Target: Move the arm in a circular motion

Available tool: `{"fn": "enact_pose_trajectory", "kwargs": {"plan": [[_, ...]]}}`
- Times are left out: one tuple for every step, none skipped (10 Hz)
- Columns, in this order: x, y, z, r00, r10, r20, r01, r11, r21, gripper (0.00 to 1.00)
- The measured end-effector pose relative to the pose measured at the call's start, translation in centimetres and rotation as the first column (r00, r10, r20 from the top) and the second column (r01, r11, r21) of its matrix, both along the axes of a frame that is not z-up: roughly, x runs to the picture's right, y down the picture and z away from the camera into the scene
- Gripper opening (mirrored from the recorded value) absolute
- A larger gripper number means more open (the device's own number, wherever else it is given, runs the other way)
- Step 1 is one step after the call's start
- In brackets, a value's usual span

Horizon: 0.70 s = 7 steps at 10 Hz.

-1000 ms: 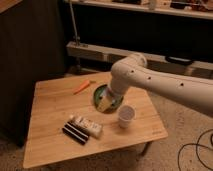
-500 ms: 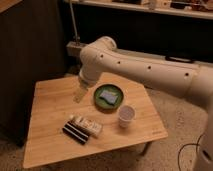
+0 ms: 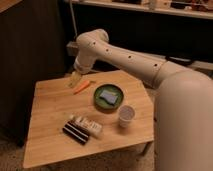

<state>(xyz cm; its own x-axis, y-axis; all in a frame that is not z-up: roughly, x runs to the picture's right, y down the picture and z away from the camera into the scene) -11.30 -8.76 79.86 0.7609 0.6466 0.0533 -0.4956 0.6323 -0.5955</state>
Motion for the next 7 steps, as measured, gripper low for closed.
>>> {"fn": "enact_pose_trajectory", "kwargs": {"plan": [[1.7, 0.0, 1.8, 0.999, 0.038, -0.02, -0.038, 0.999, -0.021, 0.8], [3.7, 0.5, 3.0, 0.996, 0.072, -0.045, -0.074, 0.9964, -0.043, 0.8], [5.4, 1.1, 3.7, 0.993, 0.098, -0.065, -0.102, 0.9931, -0.059, 0.8], [7.4, 1.9, 4.2, 0.989, 0.122, -0.087, -0.128, 0.989, -0.073, 0.8], [10.5, 3.3, 4.6, 0.981, 0.152, -0.121, -0.164, 0.9821, -0.092, 0.8], [12.9, 4.5, 4.8, 0.974, 0.173, -0.149, -0.19, 0.976, -0.106, 0.8], [15.4, 5.9, 4.7, 0.965, 0.19, -0.182, -0.213, 0.9702, -0.116, 0.8]]}}
